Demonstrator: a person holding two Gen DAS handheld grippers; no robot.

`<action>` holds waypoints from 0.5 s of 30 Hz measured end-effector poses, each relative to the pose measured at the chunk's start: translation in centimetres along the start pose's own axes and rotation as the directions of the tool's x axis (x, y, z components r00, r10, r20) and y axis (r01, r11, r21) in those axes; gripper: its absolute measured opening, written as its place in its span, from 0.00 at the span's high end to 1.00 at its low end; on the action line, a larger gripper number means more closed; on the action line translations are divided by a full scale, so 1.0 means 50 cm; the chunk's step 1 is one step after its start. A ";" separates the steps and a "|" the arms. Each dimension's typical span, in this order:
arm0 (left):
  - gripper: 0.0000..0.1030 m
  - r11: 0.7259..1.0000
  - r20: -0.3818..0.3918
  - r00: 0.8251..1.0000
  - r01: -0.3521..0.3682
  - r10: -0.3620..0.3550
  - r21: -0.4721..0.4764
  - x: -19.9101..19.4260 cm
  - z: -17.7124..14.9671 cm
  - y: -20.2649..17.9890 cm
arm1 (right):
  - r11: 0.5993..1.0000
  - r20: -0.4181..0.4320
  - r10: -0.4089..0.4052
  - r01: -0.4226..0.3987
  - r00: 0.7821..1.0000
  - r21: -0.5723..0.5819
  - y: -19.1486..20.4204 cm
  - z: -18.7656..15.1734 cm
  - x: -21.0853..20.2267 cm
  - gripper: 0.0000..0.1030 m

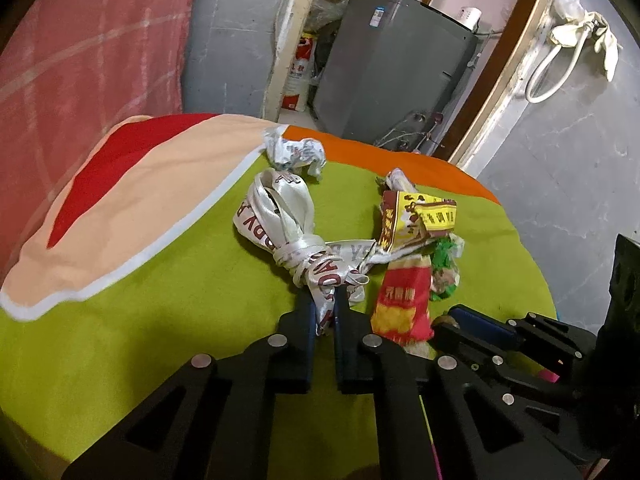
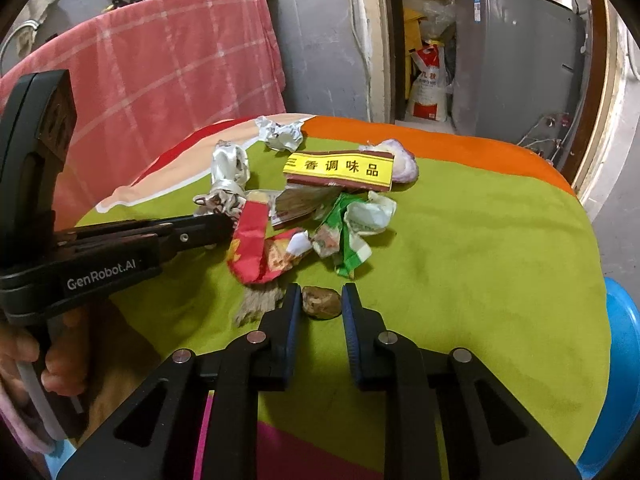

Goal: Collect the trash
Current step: 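Lift the foil wrapper in the left tool while the right tool carries the brown piece toward the bucket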

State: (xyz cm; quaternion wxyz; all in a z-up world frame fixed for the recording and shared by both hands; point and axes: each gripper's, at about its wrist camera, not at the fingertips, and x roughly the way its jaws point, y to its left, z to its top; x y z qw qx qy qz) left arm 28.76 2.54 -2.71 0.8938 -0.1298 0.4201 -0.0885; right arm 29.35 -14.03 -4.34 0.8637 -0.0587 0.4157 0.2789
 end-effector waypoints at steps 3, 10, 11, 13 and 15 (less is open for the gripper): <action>0.95 1.000 0.007 1.000 -0.005 0.005 -0.024 -0.017 -0.016 0.002 | 1.000 0.024 -0.003 0.003 1.000 -0.003 0.005 -0.011 -0.013 0.82; 0.96 0.999 0.099 0.994 -0.044 0.044 -0.004 -0.082 -0.060 -0.042 | 1.000 0.152 0.005 -0.009 0.988 0.028 -0.002 -0.043 -0.085 0.82; 0.96 0.999 0.115 0.992 -0.046 0.046 0.005 -0.089 -0.064 -0.050 | 0.999 0.168 0.003 -0.009 0.986 0.032 -0.003 -0.047 -0.094 0.82; 0.96 0.998 0.165 0.985 -0.058 0.051 0.040 -0.109 -0.073 -0.075 | 0.999 0.220 -0.013 0.004 0.975 0.042 -0.010 -0.057 -0.122 0.82; 0.96 0.996 0.207 0.977 -0.059 0.043 0.074 -0.122 -0.081 -0.100 | 0.998 0.269 -0.036 0.022 0.962 0.055 -0.019 -0.067 -0.147 0.82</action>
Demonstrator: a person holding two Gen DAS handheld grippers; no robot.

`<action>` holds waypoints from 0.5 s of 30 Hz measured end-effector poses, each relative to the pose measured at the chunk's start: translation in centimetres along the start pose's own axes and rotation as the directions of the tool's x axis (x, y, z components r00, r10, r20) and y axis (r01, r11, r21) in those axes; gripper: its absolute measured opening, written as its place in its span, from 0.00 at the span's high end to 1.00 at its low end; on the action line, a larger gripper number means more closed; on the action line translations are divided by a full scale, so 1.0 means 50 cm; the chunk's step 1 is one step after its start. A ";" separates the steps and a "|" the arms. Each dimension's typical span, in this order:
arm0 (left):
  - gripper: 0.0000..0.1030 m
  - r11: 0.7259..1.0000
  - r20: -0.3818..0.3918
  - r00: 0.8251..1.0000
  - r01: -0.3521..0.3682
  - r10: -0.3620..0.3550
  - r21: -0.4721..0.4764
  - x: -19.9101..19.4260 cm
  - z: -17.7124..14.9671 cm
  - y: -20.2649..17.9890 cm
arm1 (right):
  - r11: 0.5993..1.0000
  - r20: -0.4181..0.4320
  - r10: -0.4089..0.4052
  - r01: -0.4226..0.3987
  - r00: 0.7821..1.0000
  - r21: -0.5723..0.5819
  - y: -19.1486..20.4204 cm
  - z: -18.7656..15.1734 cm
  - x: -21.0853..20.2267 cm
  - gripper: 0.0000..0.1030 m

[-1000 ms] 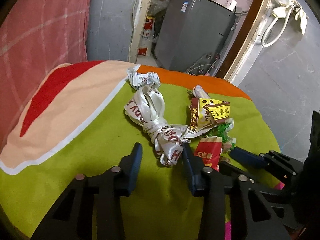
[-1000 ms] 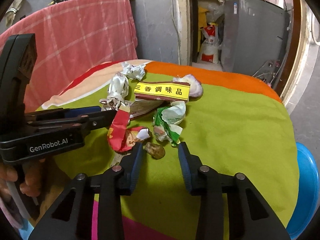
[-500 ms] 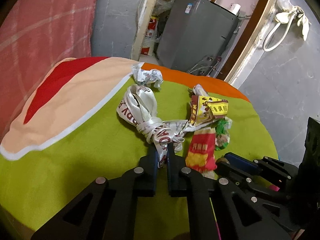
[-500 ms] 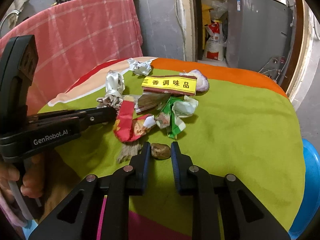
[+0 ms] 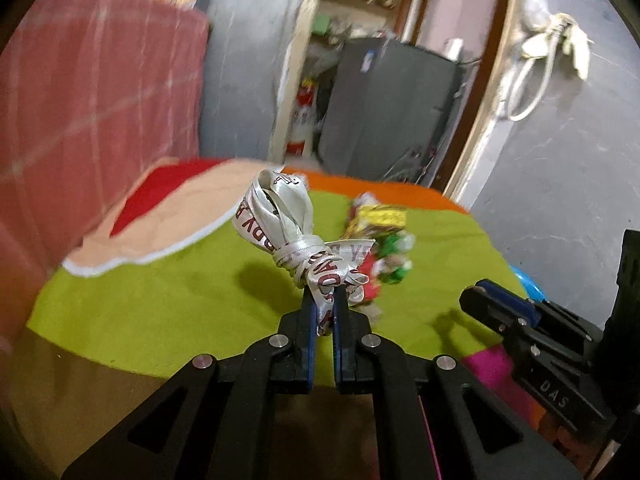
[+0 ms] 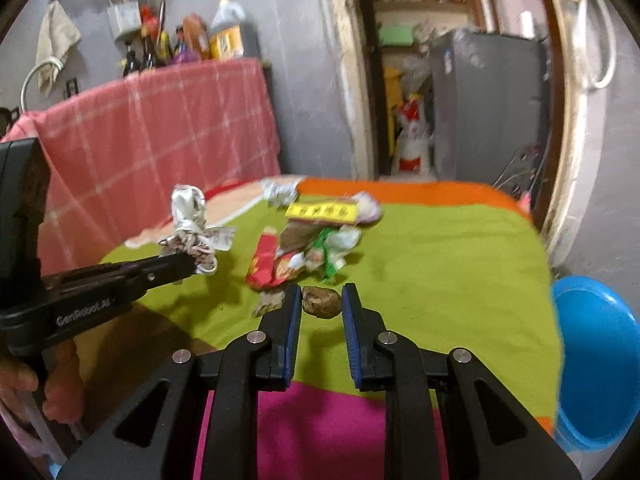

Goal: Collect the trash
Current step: 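Lift the foil wrapper in the left tool while the right tool carries the brown piece toward the bucket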

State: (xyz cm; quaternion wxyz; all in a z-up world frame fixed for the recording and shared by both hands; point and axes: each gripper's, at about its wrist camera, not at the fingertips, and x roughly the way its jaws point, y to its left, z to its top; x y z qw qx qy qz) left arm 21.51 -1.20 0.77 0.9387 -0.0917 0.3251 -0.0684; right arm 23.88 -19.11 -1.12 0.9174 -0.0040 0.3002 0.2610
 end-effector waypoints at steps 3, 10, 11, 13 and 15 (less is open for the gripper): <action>0.96 0.999 0.058 0.998 0.025 -0.028 0.047 -0.016 0.001 -0.045 | 0.999 0.069 -0.034 0.033 0.997 0.029 -0.019 0.001 -0.038 0.82; 0.96 0.984 0.154 0.982 0.080 -0.105 0.159 -0.024 0.011 -0.165 | 0.985 0.213 -0.170 0.157 0.962 0.077 -0.082 0.003 -0.149 0.82; 0.96 0.982 0.157 0.980 0.098 -0.124 0.164 -0.020 0.014 -0.179 | 0.981 0.230 -0.190 0.175 0.955 0.082 -0.090 0.003 -0.163 0.82; 0.96 0.978 0.166 0.975 0.120 -0.149 0.172 -0.013 0.016 -0.208 | 0.973 0.256 -0.231 0.214 0.939 0.092 -0.112 0.005 -0.188 0.82; 0.96 0.972 0.173 0.970 0.137 -0.171 0.192 -0.005 0.015 -0.245 | 0.961 0.284 -0.274 0.252 0.919 0.112 -0.143 0.005 -0.217 0.82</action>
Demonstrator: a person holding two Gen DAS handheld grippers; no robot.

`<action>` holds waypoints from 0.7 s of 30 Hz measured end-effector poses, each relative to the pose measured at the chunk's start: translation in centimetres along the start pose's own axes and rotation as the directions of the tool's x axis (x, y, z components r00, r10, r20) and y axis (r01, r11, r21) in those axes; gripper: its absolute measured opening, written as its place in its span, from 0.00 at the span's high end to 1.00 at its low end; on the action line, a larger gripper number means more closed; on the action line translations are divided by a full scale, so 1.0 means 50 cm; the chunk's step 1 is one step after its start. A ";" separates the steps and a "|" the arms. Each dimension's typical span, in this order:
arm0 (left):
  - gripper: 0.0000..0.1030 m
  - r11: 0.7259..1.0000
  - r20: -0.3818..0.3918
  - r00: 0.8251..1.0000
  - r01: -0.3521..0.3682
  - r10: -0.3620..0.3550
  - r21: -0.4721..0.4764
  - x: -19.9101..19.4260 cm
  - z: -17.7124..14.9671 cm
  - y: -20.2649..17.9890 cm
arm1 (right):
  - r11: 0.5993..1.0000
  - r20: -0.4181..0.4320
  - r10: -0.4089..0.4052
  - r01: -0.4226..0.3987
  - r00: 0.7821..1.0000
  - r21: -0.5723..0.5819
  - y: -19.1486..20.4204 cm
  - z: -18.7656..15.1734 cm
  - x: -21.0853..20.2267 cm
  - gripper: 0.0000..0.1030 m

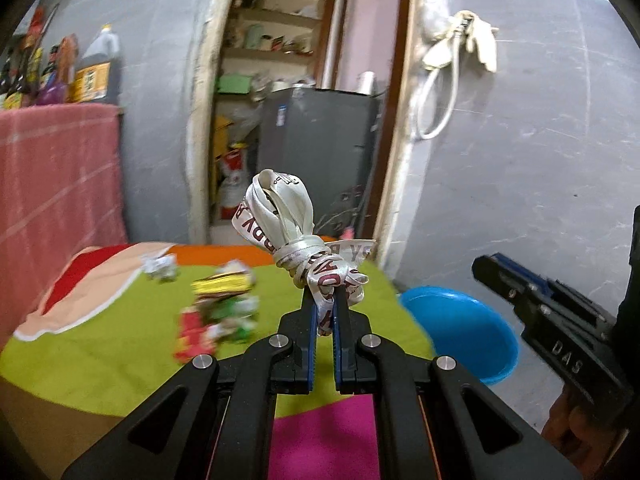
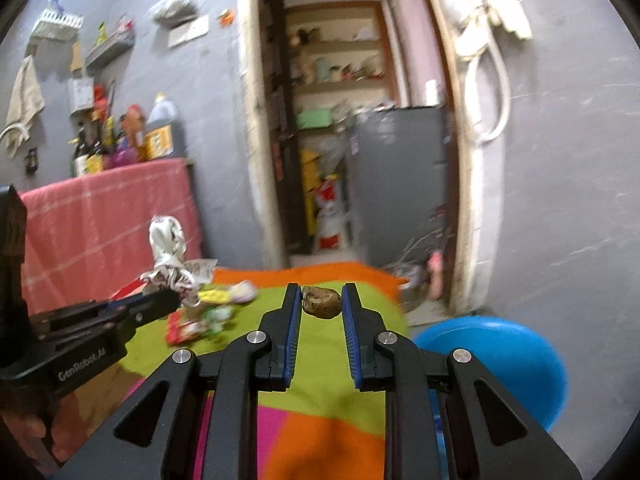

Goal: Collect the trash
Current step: 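Lift the foil wrapper in the left tool while the right tool carries the brown piece toward the bucket, then open both tools over the blue bucket to drop the pieces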

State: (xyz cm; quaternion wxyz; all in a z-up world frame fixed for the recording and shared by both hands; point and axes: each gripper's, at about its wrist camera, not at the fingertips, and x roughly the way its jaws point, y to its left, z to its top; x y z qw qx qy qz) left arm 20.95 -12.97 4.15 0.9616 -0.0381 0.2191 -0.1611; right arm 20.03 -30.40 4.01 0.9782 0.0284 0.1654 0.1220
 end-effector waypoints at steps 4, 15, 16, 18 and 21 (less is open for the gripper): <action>0.96 0.999 0.015 0.999 0.045 -0.045 0.020 0.034 0.010 -0.075 | 0.997 0.048 -0.075 0.074 0.996 0.007 -0.067 0.011 -0.023 0.82; 0.96 0.988 0.002 0.989 0.148 -0.149 0.051 0.162 0.035 -0.204 | 0.971 0.099 -0.238 0.235 0.966 0.040 -0.221 -0.010 -0.026 0.82; 0.96 0.986 -0.012 0.987 0.159 -0.159 0.049 0.178 0.036 -0.211 | 0.970 0.096 -0.243 0.240 0.965 0.045 -0.228 -0.013 -0.026 0.82; 0.96 0.984 -0.034 0.985 0.171 -0.169 0.045 0.202 0.035 -0.221 | 0.967 0.084 -0.254 0.249 0.964 0.059 -0.251 -0.020 -0.021 0.82; 0.96 0.983 -0.065 0.982 0.181 -0.178 0.037 0.234 0.035 -0.233 | 0.963 0.068 -0.264 0.259 0.962 0.071 -0.270 -0.028 -0.014 0.82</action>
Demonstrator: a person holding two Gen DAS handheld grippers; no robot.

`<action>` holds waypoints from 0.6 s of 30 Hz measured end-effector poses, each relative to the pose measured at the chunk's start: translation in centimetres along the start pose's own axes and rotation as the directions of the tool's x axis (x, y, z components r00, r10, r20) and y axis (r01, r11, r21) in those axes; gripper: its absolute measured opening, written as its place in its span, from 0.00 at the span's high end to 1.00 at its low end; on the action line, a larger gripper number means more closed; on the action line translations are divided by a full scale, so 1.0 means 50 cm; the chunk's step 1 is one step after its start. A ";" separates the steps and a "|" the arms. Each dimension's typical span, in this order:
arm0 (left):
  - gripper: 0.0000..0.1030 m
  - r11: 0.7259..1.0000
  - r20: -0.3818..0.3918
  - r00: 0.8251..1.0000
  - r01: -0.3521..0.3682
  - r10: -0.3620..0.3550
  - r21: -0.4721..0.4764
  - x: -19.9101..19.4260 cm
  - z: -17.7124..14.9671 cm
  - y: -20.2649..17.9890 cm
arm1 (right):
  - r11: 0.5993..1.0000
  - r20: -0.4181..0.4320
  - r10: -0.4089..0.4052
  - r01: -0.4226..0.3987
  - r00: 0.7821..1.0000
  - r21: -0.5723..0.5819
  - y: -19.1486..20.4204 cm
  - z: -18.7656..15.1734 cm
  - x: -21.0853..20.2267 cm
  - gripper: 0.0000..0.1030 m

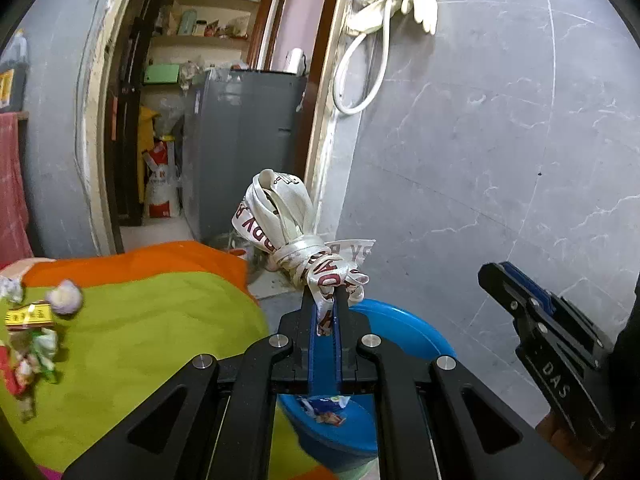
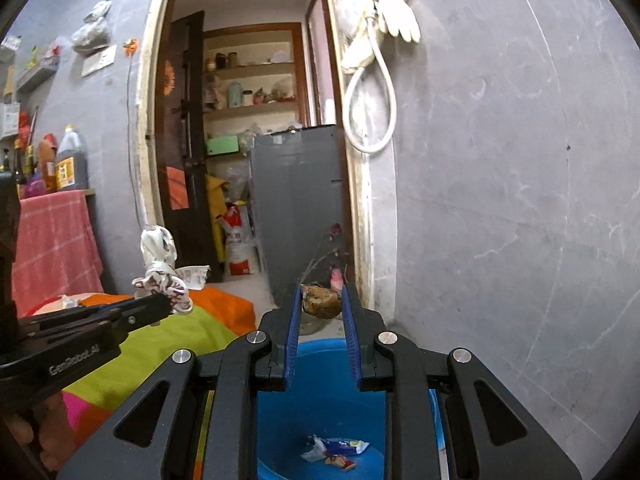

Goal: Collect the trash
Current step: 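Open both tools over the blue bucket to drop the pieces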

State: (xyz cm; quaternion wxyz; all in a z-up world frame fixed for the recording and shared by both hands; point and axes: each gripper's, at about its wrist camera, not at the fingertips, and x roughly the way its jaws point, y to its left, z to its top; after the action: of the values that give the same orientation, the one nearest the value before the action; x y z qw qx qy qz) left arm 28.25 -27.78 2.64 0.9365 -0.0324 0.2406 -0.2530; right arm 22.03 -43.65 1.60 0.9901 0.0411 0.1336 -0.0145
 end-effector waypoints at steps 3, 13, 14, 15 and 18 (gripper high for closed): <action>0.96 1.000 -0.016 1.000 0.010 -0.010 -0.010 0.024 0.004 -0.001 | 1.000 -0.008 -0.007 0.007 1.000 0.006 -0.010 -0.006 0.006 0.82; 0.95 0.999 -0.089 0.995 0.033 -0.034 -0.020 0.084 0.005 -0.008 | 0.999 -0.038 -0.021 0.023 0.999 0.040 -0.033 -0.010 0.036 0.81; 0.95 0.999 -0.098 0.995 0.033 -0.035 -0.023 0.090 0.006 -0.007 | 0.999 -0.043 -0.022 0.024 0.999 0.045 -0.036 -0.010 0.039 0.81; 0.95 0.999 -0.103 0.994 0.033 -0.036 -0.030 0.092 0.005 -0.004 | 0.998 -0.047 -0.025 0.028 0.999 0.050 -0.038 -0.011 0.042 0.81; 0.92 0.998 -0.124 0.991 0.038 -0.044 -0.049 0.101 0.004 0.004 | 0.997 -0.056 -0.028 0.032 0.998 0.063 -0.048 -0.010 0.050 0.81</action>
State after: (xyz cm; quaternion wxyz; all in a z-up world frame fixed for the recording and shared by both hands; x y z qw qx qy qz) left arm 32.25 -30.09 0.58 0.9131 -0.0433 0.3041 -0.2680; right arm 24.18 -46.02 0.26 0.9838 0.0713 0.1611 -0.0325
